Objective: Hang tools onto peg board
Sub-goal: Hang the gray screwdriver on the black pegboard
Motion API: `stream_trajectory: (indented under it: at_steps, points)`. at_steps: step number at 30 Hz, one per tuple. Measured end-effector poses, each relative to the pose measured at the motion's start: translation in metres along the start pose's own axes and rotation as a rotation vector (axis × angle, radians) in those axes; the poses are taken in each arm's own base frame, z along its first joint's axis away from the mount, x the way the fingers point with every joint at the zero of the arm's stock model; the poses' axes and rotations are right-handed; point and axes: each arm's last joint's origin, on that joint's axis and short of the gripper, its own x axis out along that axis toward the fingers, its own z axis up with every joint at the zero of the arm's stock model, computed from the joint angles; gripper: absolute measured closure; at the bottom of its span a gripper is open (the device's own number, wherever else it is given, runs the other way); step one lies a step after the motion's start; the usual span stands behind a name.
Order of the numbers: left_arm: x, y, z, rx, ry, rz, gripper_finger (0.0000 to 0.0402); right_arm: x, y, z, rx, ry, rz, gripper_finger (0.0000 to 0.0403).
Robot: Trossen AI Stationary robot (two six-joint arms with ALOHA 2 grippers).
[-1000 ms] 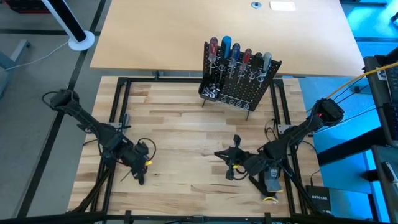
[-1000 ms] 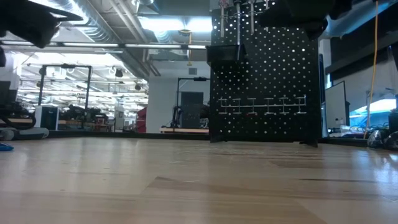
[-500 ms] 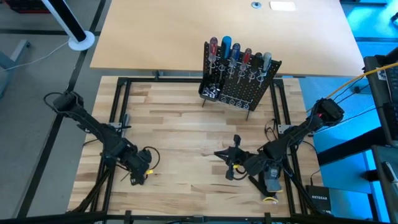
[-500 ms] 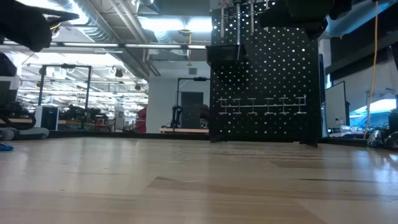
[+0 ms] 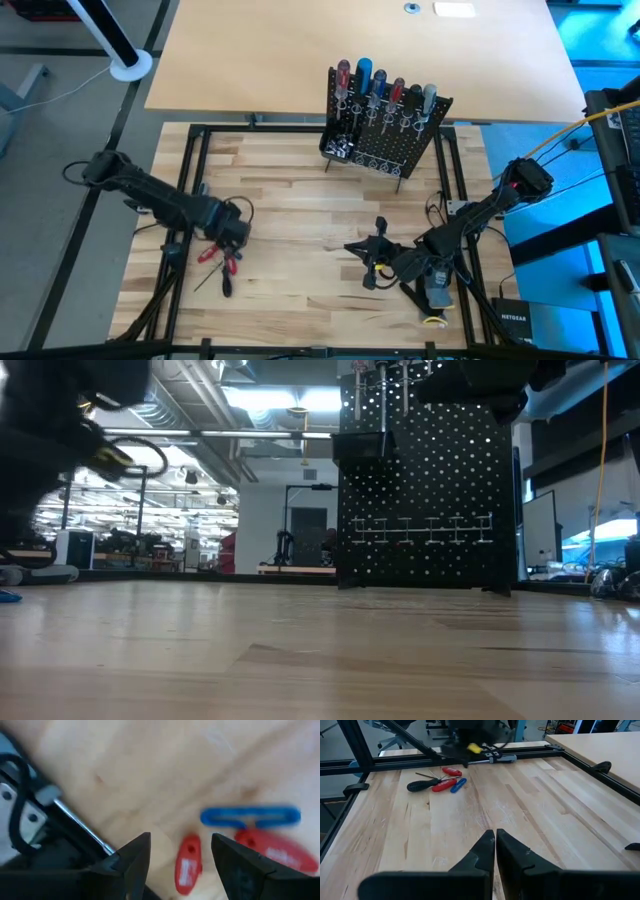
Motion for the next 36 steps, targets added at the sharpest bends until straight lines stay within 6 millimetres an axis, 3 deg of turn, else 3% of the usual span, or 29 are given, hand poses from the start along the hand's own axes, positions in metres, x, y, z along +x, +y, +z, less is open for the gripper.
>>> stream_trajectory:
  at_steps: [11, 18, 24, 36]
  points:
    - [0.013, 0.045, 0.058, -0.098, -0.016, 0.048, 0.0203, 0.000, 0.000, -0.001, -0.007, 0.007, -0.001, 0.0384]
    - [0.017, 0.085, 0.083, -0.216, -0.075, 0.215, 0.0203, 0.000, 0.000, -0.001, -0.007, 0.010, 0.009, 0.0384]
    - [0.028, 0.106, 0.097, -0.245, 0.006, 0.252, 0.0204, 0.000, 0.000, -0.001, -0.007, 0.011, 0.011, 0.0384]
    - [0.067, 0.120, 0.109, -0.171, 0.312, 0.346, 0.0204, 0.000, 0.000, -0.001, -0.011, 0.017, 0.017, 0.0384]
